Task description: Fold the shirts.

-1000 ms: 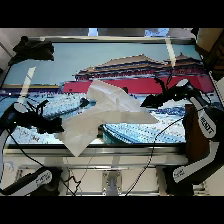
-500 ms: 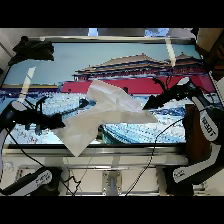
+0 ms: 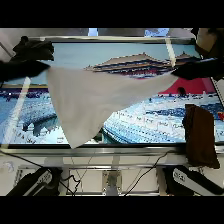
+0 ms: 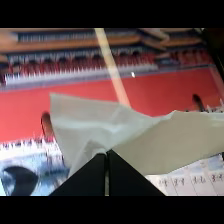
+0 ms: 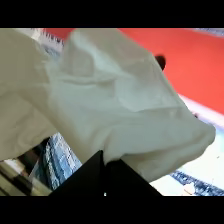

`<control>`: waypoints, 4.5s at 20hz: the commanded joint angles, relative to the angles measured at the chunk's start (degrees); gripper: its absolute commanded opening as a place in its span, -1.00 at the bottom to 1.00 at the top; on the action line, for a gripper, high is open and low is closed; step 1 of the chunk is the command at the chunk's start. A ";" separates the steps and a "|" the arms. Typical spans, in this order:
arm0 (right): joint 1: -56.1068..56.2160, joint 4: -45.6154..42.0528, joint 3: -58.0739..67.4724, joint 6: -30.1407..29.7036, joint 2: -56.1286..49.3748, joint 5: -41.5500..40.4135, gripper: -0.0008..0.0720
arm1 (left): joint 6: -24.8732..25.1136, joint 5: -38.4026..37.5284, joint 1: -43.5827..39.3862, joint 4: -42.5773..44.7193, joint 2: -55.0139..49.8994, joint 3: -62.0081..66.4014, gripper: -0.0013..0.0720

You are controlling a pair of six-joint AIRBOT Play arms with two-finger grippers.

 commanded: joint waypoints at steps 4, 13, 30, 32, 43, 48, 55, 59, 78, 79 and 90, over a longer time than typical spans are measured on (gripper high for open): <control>-9.73 -9.33 18.14 2.82 23.63 -3.37 -0.91 | -6.60 15.43 0.04 15.54 16.63 14.45 -0.94; -9.42 0.17 16.06 4.22 8.20 -4.70 -0.91 | -13.22 -6.82 -0.04 24.59 5.62 20.87 -0.94; 11.96 -11.34 9.42 3.80 -38.91 -49.70 -0.85 | -30.51 34.45 -17.00 44.89 -42.51 26.40 -0.51; 11.47 -11.61 10.58 5.77 -38.86 -46.82 0.38 | -30.49 31.91 -16.13 44.81 -42.16 27.63 0.99; -2.16 -16.92 -7.82 6.71 -18.18 -6.43 0.01 | -14.67 -1.44 1.51 41.46 -20.09 5.90 0.51; -5.95 -2.97 -49.35 5.88 2.51 -19.56 0.07 | -9.51 14.01 6.21 27.32 -3.58 -29.24 0.51; -5.92 10.19 -71.65 3.74 6.08 -23.17 0.35 | -7.87 15.26 6.16 20.52 -2.36 -30.69 0.51; -5.90 9.99 -72.04 3.98 6.08 -27.39 0.35 | -5.81 15.34 6.16 16.55 -2.32 -30.56 0.51; 4.42 23.58 -76.70 7.19 6.03 -48.48 -0.89 | -5.60 15.32 6.19 17.94 -2.25 -30.56 0.18; 4.42 23.93 -76.56 7.19 6.03 -47.69 -0.89 | -8.90 15.43 6.19 22.60 -2.25 -30.58 -0.61; 3.65 22.38 -66.40 7.02 6.16 -37.55 -0.89 | -9.62 12.68 6.88 18.80 -20.72 -29.40 0.60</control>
